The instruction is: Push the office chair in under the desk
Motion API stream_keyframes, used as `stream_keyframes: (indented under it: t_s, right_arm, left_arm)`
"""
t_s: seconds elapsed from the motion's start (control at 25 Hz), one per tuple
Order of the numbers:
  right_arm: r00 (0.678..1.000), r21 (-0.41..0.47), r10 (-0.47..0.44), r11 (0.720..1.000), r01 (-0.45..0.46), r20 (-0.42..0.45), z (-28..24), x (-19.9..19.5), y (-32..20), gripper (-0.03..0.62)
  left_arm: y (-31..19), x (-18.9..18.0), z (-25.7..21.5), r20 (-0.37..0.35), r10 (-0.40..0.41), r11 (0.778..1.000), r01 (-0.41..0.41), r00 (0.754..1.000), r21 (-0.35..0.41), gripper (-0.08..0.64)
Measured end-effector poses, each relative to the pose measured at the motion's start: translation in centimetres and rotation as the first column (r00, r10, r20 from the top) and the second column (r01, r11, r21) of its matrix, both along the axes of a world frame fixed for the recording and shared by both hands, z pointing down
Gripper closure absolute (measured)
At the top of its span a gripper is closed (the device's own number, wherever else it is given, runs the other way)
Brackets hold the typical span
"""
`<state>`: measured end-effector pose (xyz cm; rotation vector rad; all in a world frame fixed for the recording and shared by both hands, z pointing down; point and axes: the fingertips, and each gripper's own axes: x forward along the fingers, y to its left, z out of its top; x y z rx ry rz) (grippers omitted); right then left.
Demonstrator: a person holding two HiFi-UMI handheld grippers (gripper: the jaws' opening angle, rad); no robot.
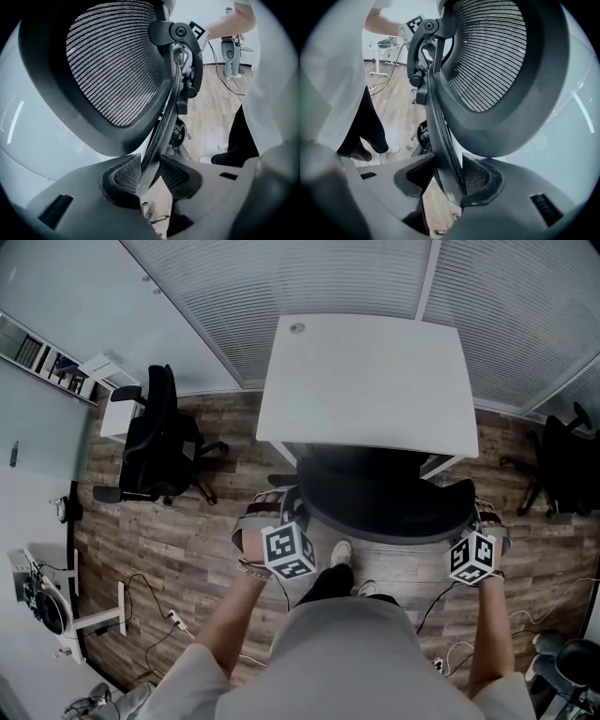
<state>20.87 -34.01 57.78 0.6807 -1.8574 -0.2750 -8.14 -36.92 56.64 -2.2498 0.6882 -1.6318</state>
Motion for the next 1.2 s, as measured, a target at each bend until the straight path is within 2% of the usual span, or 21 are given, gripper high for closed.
stream_keyframes:
  t_s: [1.2]
  right_arm:
    - [1.0, 0.01, 0.01, 1.0, -0.01, -0.002, 0.1, 0.0, -4.2, 0.403]
  left_arm:
    - [-4.8, 0.0, 0.0, 0.025, 0.014, 1.0, -0.015, 1.0, 0.024, 0.428]
